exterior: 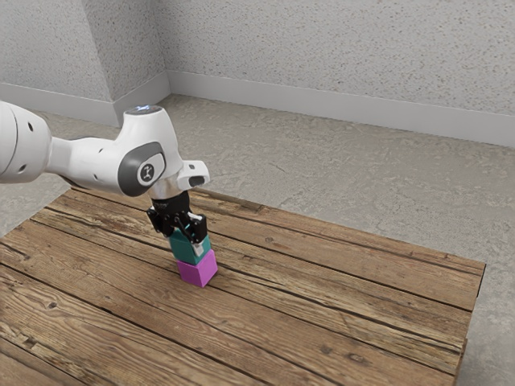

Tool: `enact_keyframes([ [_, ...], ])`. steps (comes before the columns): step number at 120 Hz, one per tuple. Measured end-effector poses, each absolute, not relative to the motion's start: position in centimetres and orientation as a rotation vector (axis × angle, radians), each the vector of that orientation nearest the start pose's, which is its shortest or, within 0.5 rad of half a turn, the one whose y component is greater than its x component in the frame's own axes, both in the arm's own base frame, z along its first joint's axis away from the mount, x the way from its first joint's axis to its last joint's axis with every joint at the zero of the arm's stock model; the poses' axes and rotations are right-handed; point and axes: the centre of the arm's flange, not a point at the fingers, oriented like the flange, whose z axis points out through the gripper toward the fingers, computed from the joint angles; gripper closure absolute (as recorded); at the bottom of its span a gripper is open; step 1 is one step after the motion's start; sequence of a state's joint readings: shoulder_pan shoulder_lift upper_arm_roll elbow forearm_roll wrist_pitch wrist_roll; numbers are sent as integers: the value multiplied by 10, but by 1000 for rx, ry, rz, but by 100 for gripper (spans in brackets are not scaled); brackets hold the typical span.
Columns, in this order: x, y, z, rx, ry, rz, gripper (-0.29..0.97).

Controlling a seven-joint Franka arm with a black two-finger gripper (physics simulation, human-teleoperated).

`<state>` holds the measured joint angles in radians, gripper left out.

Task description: Pick up the blue block with one arm, and put the blue block on the pink block with one arm

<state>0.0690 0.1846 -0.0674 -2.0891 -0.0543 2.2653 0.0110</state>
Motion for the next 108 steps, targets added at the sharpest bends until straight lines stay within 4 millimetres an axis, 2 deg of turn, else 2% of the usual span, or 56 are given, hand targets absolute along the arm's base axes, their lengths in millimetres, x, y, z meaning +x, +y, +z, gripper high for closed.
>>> enact_keyframes([
  [108, 573, -1, 336, -3182, -12, 6, 32],
])
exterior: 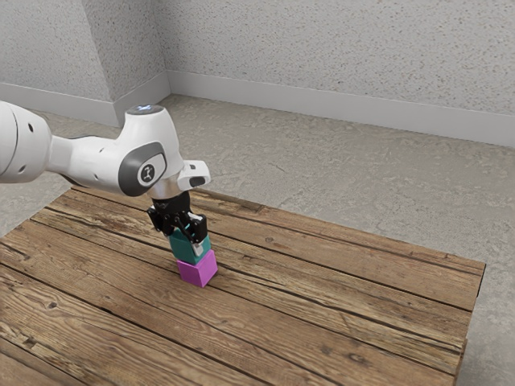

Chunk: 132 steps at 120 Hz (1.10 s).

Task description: Pick up the blue block with one arm, and put the blue block on the pink block with one arm

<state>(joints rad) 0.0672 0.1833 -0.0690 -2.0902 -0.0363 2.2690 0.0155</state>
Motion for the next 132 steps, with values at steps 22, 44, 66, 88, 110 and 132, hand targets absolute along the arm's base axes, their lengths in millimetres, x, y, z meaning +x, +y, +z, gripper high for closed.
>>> enact_keyframes([
  [22, 573, -3, 335, -3184, -10, 6, 32],
  [44, 573, -5, 336, -3193, -22, 2, 32],
  [66, 573, -6, 335, -3200, -33, 2, 32],
  [88, 573, -6, 335, -3201, -39, 0, 32],
  [110, 572, -6, 334, -3201, -42, 3, 32],
  [132, 572, -6, 333, -3207, -44, 8, 21],
])
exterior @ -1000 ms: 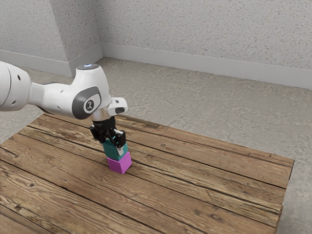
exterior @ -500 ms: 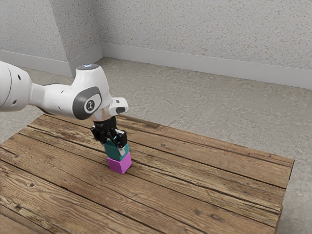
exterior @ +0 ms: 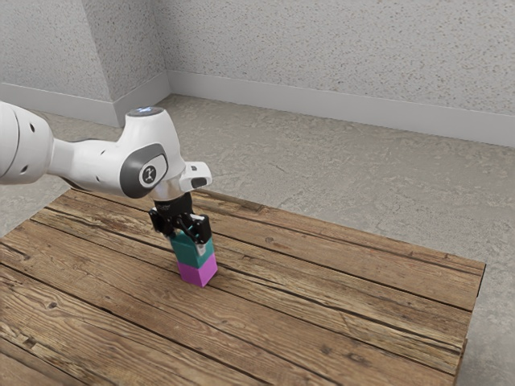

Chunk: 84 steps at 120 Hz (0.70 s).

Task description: Pick up the blue block with one arm, and put the blue block on the pink block with one arm

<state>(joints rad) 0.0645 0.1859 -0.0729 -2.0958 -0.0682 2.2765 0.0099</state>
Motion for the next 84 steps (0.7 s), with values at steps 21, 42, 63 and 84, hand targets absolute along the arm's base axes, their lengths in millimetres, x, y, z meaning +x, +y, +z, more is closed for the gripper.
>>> enact_keyframes([
  [21, 572, -5, 335, -3209, -41, 3, 9],
  [42, 570, -6, 364, -3206, -33, -63, 4],
  [63, 539, -9, 522, -3167, 9, -295, 2],
  [84, 522, -5, 604, -3103, 50, -185, 1],
])
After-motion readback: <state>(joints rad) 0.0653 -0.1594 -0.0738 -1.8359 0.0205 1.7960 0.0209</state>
